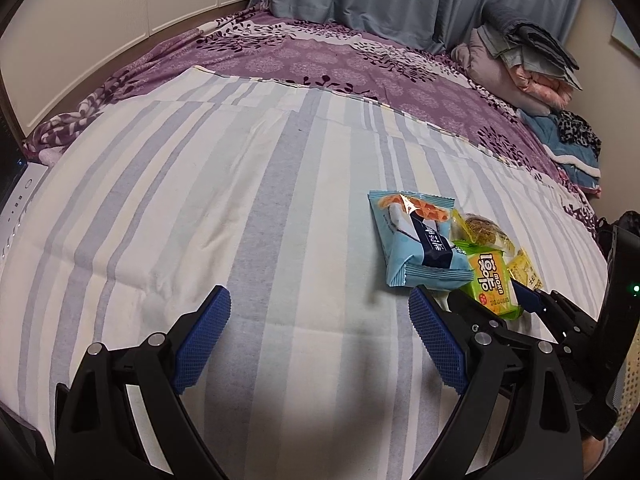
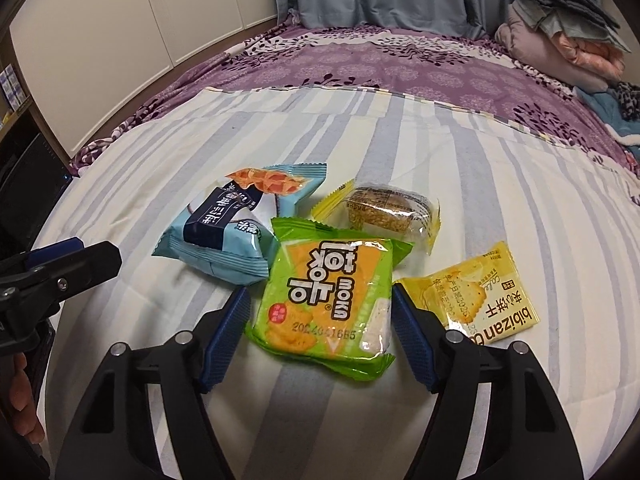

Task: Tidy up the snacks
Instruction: 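Grasp the green moon-cake pack with the right tool while the left grasps the blue wafer pack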

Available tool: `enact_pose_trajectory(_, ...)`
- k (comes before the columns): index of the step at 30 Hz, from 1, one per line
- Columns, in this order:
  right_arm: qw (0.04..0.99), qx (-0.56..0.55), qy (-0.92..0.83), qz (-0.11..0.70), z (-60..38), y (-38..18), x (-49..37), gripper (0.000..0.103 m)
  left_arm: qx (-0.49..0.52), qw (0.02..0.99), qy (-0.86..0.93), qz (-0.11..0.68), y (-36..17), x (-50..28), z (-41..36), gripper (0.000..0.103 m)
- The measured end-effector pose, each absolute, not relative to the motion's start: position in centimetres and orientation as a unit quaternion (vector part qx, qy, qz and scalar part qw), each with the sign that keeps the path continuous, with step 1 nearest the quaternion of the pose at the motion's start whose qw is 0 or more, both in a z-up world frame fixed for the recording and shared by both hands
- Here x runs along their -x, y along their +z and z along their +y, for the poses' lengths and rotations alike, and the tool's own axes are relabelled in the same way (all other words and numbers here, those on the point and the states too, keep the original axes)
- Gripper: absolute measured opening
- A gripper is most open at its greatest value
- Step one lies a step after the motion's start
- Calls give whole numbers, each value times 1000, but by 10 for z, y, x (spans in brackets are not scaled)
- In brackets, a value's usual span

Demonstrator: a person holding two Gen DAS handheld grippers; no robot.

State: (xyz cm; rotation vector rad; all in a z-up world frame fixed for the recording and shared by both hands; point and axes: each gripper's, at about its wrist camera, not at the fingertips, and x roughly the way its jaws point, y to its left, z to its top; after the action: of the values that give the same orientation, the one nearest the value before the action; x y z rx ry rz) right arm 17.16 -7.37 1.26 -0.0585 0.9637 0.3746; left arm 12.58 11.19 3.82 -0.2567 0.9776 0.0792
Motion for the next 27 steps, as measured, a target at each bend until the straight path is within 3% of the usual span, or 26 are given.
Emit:
enact_pose_trajectory(2,869,26,178,461,-78,13,-171,62,122,874,34,468,38,-127,108,92)
enact_pose_trajectory(24,868,-9,168,467,-135,20,-125,61,90,874,-22,476,27,-168,40,92)
enact_pose_trajectory(27,868,-12,169,467,-138,20,-124,61,77,874,-16,479,17,-176,34,97)
